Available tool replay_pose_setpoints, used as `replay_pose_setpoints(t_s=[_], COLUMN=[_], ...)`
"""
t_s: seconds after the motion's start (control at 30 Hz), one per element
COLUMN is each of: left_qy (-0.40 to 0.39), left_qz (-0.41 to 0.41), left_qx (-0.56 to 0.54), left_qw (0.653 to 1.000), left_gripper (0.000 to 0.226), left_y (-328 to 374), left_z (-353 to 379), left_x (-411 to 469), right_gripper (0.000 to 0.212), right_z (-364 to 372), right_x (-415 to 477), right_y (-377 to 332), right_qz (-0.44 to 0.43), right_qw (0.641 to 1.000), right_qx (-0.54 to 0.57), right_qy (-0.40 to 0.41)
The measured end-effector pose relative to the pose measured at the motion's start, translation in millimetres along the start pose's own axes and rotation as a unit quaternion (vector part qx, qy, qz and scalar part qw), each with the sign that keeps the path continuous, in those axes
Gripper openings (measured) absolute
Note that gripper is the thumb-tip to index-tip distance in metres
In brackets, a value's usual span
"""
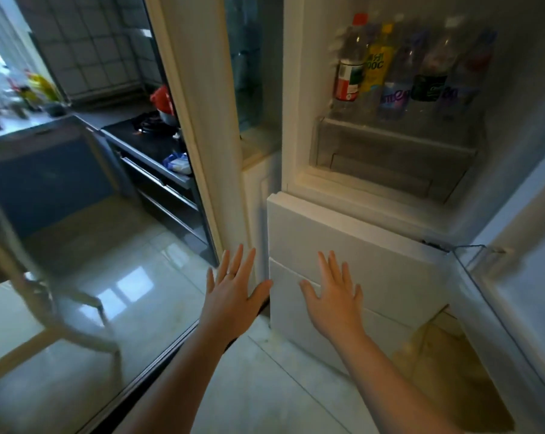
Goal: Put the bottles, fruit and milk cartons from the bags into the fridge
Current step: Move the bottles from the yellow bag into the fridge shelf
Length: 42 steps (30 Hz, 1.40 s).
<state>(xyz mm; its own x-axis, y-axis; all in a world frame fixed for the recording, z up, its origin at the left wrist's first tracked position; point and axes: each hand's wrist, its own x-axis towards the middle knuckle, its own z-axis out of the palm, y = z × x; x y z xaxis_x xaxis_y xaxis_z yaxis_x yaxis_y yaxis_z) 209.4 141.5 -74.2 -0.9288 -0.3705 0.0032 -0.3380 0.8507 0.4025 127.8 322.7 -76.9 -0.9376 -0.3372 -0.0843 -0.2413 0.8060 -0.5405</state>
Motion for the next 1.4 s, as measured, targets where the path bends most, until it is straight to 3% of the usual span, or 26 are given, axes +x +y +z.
replay_pose_setpoints(t_s=[0.4,0.73,1.07,1.4], left_qy=[-0.004,-0.052,-0.160,-0.242], left_qz=[-0.049,-0.039,0.062,0.203], left_qx=[-0.038,-0.020,-0.036,-0.001], left_qw=[0.998,0.998,0.984,0.949], left_gripper=[0.089,0.072,0.073,0.071], left_y=[-41.6,-41.8,16.7,152.1], left_z=[0.5,38.0,90.5,158.5], left_x=[-181.6,-318.5,-407.8,-456.9], right_gripper=[0.065,0.067,0.066,0.066], right_z=[35.1,59.7,40.0,-21.4], right_x=[-159.5,-330.5,-440.2,-519.3], right_y=[-11.6,27.0,106.5,228.7], right_qz=[-0.066,-0.024,0.070,0.189], right_qw=[0.997,0.997,0.993,0.979], right_qx=[0.000,-0.030,-0.072,-0.072], right_qy=[-0.048,-0.064,-0.058,0.001])
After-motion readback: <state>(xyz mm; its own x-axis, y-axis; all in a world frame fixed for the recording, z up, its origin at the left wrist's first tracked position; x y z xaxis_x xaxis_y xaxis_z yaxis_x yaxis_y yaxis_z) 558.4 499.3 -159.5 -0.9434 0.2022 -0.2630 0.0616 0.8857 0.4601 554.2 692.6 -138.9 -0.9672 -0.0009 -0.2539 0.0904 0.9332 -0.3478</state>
